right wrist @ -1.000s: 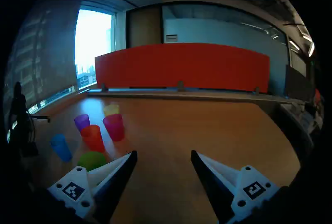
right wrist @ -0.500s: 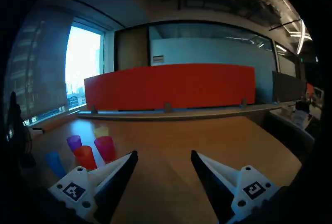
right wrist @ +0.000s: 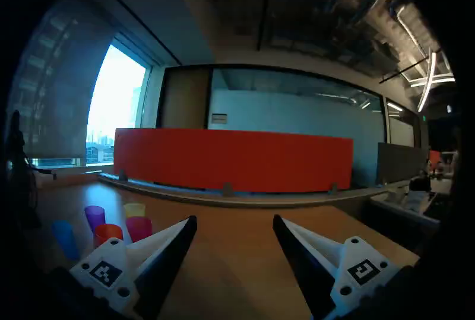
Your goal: Pour water
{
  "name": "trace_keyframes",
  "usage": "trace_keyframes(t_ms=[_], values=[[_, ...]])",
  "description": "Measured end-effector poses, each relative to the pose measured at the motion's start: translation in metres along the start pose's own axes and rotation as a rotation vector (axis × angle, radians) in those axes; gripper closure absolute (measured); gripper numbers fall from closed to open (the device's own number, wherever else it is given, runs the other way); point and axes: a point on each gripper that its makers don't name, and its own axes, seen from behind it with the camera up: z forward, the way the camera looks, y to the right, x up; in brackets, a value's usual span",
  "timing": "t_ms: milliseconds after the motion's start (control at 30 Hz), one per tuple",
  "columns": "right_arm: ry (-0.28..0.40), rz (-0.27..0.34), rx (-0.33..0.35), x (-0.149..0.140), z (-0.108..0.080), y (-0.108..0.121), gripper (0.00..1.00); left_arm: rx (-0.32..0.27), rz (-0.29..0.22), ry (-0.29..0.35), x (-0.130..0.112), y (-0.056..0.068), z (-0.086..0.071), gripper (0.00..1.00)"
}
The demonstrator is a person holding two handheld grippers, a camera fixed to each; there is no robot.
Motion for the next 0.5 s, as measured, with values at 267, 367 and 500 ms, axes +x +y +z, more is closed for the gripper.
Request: trace_keyframes(t_ms=[267,367,500], values=[[-0.032,-0.015,-0.033,-0.006,0.002,0.008,0.0,0.059,0.035,0.028,0.003,-0.016,-0.003,0.13],[-0.036,0.008,-0.031,-0.006,0.001,0.01,0.0,0.079,0.028,0.029,0.002,-0.021,-0.003,0.13],[-0.036,0.028,-0.036,-0.006,0.0,0.014,0.0,0.089,0.017,0.041,0.002,-0.024,-0.003,0.13]])
